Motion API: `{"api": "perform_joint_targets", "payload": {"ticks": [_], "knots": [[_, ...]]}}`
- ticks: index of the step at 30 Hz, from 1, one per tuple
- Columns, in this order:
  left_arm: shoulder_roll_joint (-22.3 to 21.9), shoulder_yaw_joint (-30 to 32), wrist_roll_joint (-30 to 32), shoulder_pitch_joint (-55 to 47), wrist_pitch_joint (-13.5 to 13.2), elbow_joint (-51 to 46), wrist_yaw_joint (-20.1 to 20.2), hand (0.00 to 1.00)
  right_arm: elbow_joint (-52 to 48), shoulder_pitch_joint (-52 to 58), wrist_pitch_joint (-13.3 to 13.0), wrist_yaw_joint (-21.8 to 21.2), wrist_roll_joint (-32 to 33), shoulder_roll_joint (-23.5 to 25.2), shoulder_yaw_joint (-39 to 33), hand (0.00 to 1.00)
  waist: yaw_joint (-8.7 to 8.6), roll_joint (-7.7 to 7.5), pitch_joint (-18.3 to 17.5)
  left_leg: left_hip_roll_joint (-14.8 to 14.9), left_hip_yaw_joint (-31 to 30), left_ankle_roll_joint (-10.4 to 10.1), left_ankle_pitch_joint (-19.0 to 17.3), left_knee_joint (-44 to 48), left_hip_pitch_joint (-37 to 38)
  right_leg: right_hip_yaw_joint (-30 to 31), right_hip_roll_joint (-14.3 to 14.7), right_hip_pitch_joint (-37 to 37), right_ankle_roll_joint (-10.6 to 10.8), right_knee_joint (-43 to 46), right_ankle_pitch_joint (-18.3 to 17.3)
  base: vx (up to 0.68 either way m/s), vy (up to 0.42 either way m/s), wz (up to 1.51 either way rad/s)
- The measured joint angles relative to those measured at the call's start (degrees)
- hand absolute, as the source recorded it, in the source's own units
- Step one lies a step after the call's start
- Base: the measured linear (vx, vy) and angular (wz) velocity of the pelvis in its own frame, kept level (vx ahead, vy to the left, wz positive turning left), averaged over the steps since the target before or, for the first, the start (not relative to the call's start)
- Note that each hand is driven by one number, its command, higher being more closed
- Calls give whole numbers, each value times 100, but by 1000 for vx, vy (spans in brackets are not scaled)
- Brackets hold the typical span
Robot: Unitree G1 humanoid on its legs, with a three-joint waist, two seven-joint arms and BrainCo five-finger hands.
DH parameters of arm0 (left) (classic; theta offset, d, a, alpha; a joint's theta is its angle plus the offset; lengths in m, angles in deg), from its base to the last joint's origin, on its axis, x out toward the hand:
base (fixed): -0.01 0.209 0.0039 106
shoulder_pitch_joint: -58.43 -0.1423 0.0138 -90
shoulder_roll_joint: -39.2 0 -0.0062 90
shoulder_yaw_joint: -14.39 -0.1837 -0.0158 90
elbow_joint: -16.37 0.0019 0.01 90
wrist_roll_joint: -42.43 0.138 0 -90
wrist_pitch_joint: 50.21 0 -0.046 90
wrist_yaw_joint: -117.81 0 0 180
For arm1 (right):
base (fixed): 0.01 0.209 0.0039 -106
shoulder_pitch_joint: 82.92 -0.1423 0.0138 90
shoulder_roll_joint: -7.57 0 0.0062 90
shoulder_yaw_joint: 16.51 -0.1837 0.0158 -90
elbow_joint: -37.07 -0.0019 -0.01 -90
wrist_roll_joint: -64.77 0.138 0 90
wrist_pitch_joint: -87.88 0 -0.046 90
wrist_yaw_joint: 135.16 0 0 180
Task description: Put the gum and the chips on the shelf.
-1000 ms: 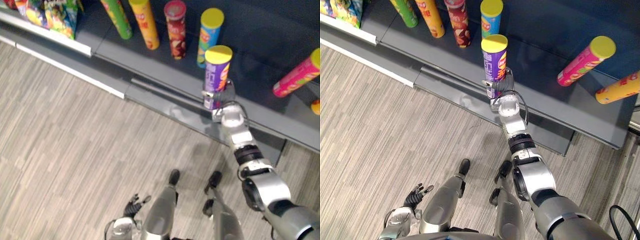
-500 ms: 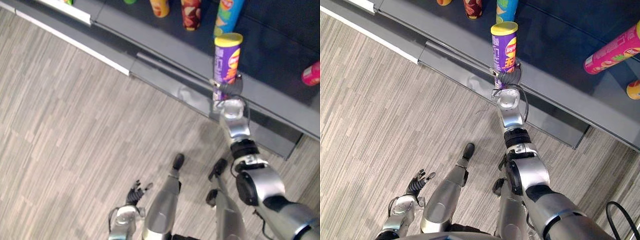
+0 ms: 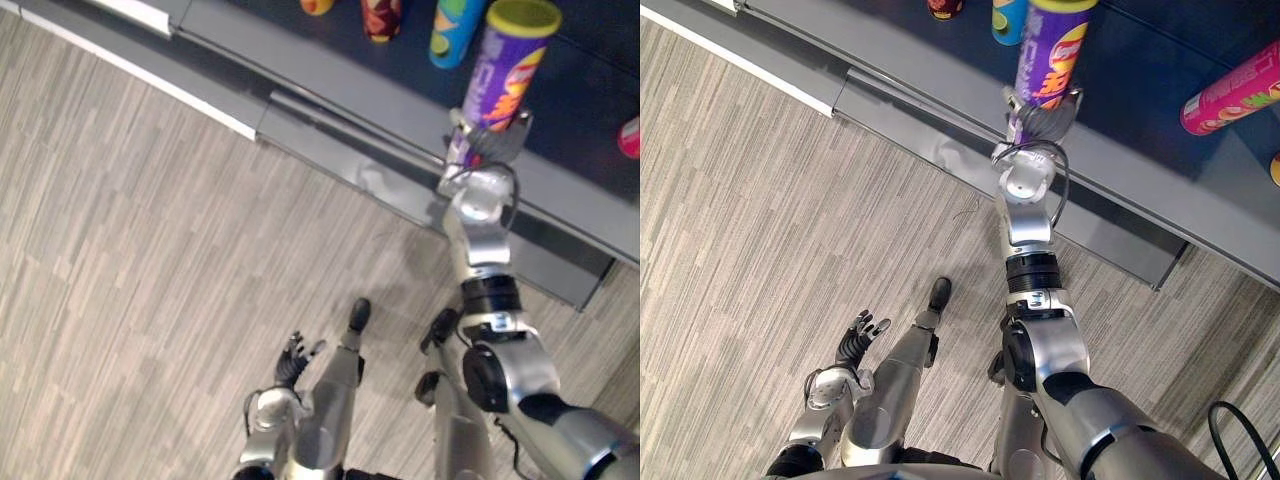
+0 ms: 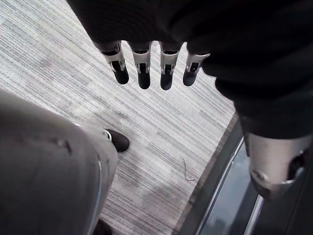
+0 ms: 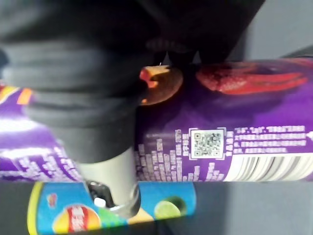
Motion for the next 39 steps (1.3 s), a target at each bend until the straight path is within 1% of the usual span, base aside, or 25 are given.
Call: {"api": "perform_joint_targets", "payload": {"ticks": [5, 8, 9, 14, 18, 21, 23, 26, 30, 31, 33, 36, 39], "knots": [[-13, -4, 1, 5, 96, 3, 17, 0, -479, 23, -33, 101, 263, 44, -209, 100, -23, 17, -13, 28, 123, -1, 1, -2, 93, 44, 3, 24, -23, 58, -18, 5, 2, -7], [-9, -3, 2, 13, 149, 9, 82, 0, -761, 44, -130, 154, 393, 44, -214, 100, -61, 23, -20, 38, 117, -15, 13, -3, 121, 41, 2, 25, -47, 120, -36, 0, 0, 0], [-8, -4, 2, 28, 195, 17, 102, 0, -814, 51, -153, 160, 396, 47, -216, 100, -65, 25, -41, 39, 118, -19, 22, -6, 128, 42, 2, 30, -47, 123, -36, 0, 0, 0], [8, -98, 3, 32, 199, 129, 116, 0, -894, 238, -192, 225, 400, 137, -226, 100, -78, 27, -252, 36, 107, -5, 94, -129, 159, 25, -10, 26, -48, 126, -36, -6, 3, 2], [23, -187, 3, 52, 192, 125, 112, 0, -893, 303, -192, 431, 359, 137, -227, 100, -78, 28, -263, 38, 97, -30, 160, -315, 175, 2, -15, -26, -48, 119, -37, -5, -5, 5], [21, -229, 3, 81, 186, 125, 108, 0, -893, 311, -192, 541, 125, 97, -229, 100, -76, 39, -332, 31, 89, 10, 215, -313, -38, -7, -24, -234, -48, 125, -35, 7, -3, 1], [3, -254, 6, 122, 174, 115, 109, 0, -872, 311, -190, 634, -79, 7, -229, 100, -63, 39, -334, 21, 80, -17, 273, -344, -170, -12, -34, -381, -49, 133, -35, 40, -13, 4], [-27, -269, 19, 161, 160, 101, 105, 0, -867, 304, -190, 670, -88, -108, -228, 100, -39, 40, -335, 20, 95, -28, 295, -348, -254, -28, -37, -467, -49, 132, -35, 49, -13, 3], [-173, -302, 18, 161, 11, -8, 45, 0, -860, 97, -190, 824, -293, -349, -223, 100, -9, 42, -336, 14, 97, -56, 326, -352, -449, -51, -49, -653, -49, 134, -35, 22, -5, 2], [-192, -326, 18, 162, -14, -18, 41, 0, -849, 50, -190, 833, -294, -389, -223, 100, 0, 42, -336, 14, 95, -58, 335, -352, -489, -52, -50, -695, -50, 144, -35, 7, -13, 6], [-203, -400, 17, 166, -23, -131, 38, 0, -836, -84, -190, 875, -294, -493, -222, 100, 4, 43, -336, 11, 92, -130, 393, -365, -611, -84, -66, -814, -50, 168, -36, -1, -13, 8], [-231, -451, 14, 168, -25, -226, 16, 0, -662, -315, -182, 905, -296, -642, -210, 100, 24, 51, -337, 14, 77, -105, 453, -398, -786, -115, -77, -1031, -83, 260, -58, -8, -15, 6], [-309, -448, 7, 182, -26, -266, -10, 0, -646, -422, -173, 927, -294, -807, -211, 100, 77, 136, -332, 15, 77, -83, 476, -399, -925, -116, -94, -1210, -110, 358, -78, 0, 0, 0]]}}
